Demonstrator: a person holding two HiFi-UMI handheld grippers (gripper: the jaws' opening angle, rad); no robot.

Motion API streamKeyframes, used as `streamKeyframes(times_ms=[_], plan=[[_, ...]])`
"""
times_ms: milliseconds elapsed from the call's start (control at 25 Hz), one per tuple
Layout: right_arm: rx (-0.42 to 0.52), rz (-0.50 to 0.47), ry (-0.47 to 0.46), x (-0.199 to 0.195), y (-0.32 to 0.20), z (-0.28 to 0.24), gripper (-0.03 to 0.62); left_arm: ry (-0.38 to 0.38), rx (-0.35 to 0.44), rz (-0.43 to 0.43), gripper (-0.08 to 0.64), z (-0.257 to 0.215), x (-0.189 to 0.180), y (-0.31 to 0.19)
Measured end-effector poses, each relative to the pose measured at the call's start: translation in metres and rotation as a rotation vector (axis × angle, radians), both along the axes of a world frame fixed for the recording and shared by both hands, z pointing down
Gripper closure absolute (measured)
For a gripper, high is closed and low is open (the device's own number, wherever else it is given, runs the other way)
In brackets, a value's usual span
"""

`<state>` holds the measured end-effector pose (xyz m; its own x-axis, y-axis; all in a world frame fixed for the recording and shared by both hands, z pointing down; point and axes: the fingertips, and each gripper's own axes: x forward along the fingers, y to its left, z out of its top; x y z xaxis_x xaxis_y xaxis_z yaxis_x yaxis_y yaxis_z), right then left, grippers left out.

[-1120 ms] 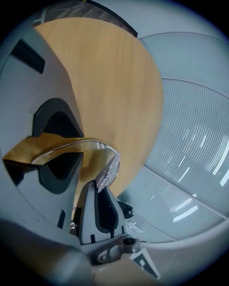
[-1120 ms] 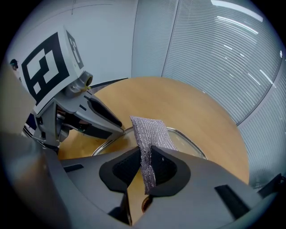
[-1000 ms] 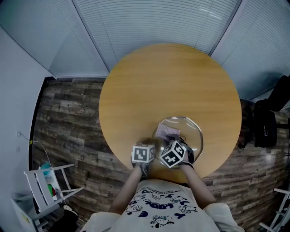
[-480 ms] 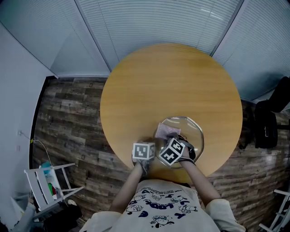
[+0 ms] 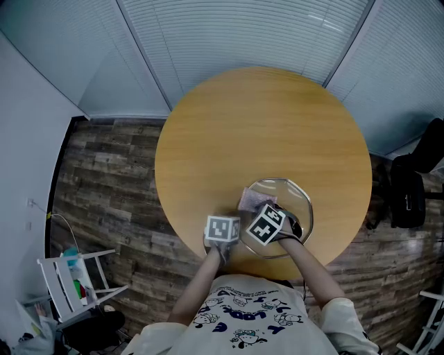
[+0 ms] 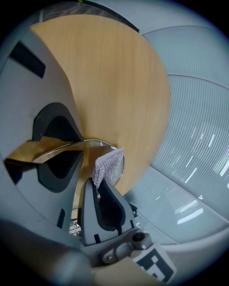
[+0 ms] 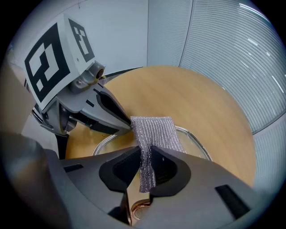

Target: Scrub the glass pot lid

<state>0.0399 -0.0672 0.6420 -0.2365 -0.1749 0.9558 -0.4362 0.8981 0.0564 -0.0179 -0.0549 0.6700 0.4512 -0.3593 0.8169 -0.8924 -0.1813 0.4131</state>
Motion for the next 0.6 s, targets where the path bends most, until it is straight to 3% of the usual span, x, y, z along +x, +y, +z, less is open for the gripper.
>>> streamKeyframes(times_ms=[200,600], plan=[[-0.027,0.004,-0.009,-0.002,-0.002,0.002,0.518,0.054,0.006,-0.023,0.492,0.0,0.003,-0.002],[-0.048,0.019,-0.023,-0.007,-0.012,0.004,0.518,0.06,-0.002,-0.041,0.494,0.001,0.002,-0.001]])
